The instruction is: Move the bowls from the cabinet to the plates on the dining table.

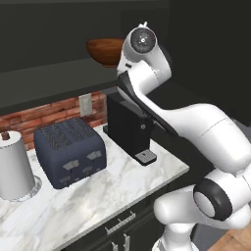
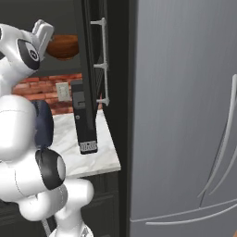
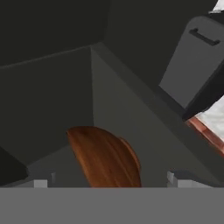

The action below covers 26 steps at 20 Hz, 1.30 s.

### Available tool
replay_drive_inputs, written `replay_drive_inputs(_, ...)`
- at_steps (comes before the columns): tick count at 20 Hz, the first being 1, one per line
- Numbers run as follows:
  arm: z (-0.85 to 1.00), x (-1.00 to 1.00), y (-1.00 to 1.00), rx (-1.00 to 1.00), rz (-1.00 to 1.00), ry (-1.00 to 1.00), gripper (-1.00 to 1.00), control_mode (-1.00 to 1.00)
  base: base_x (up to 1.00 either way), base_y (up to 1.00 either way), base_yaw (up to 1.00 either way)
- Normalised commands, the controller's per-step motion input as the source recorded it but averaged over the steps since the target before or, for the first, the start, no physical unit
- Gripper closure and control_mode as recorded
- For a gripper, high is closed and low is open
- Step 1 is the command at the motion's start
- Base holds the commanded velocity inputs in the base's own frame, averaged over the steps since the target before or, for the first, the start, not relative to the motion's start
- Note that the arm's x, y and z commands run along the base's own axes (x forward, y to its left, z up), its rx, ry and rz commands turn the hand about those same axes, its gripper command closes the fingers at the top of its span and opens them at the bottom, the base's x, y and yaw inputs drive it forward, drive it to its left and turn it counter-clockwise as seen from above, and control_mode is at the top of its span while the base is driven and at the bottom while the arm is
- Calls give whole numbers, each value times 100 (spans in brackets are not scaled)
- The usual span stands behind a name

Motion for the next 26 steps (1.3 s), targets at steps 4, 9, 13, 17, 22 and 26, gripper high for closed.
replay_drive_inputs(4, -11, 44, 0, -8, 0, 0, -100, -100, 0, 0, 0)
replay_drive_inputs(9, -6, 50, 0, -4, 0, 0, -100, -100, 0, 0, 0)
replay_drive_inputs(13, 0, 54, 0, -1, 0, 0, -100, -100, 0, 0, 0)
replay_drive_inputs(17, 0, 55, 0, 0, 0, 0, -100, -100, 0, 0, 0)
replay_drive_inputs(22, 0, 44, 9, 0, 0, 0, -100, -100, 0, 0, 0)
replay_drive_inputs(26, 0, 33, 18, 0, 1, 1, -100, -100, 0, 0, 0)
